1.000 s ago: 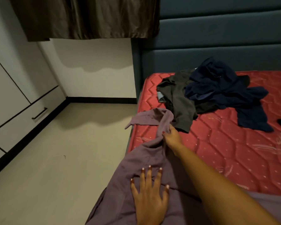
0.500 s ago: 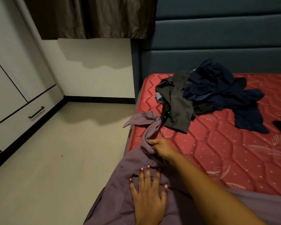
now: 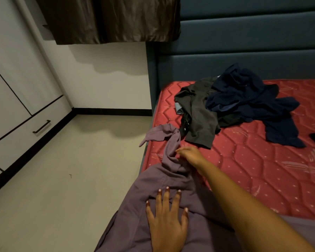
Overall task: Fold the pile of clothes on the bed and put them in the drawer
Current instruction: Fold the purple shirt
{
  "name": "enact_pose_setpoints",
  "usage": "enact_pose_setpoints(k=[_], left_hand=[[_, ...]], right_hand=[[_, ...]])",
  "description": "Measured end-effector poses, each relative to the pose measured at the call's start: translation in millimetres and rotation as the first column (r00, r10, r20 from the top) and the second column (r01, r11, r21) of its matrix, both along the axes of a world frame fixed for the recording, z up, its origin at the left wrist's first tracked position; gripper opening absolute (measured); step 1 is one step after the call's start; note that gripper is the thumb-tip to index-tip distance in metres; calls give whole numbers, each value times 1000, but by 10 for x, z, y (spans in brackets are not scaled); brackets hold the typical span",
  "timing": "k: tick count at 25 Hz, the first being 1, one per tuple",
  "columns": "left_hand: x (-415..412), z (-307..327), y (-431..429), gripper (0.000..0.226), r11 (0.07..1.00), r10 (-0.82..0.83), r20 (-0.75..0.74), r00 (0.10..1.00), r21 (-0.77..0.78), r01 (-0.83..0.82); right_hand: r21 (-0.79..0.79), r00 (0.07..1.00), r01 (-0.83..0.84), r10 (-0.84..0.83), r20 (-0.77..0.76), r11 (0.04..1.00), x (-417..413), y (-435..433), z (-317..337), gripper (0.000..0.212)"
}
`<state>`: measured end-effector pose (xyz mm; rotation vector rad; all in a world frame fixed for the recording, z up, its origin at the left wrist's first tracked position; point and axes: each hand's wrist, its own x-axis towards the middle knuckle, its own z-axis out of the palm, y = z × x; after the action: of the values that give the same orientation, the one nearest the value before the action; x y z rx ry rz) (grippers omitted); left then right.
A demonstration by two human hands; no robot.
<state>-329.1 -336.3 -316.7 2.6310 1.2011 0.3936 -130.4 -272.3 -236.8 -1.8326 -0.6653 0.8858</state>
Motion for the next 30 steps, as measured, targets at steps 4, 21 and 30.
enact_pose_setpoints(k=[4, 21, 30], left_hand=[[219, -5, 422, 51, 999, -3, 31, 1000, 46, 2], [503, -204, 750, 38, 983, -10, 183, 983, 182, -23], [419, 85, 711, 46, 999, -40, 153, 987, 36, 35]], right_hand=[[2, 989, 119, -119, 89, 993, 260, 285, -72, 39], [189, 629, -236, 2, 778, 953, -46, 944, -103, 21], [-23, 828, -325, 297, 475, 945, 92, -178, 93, 41]])
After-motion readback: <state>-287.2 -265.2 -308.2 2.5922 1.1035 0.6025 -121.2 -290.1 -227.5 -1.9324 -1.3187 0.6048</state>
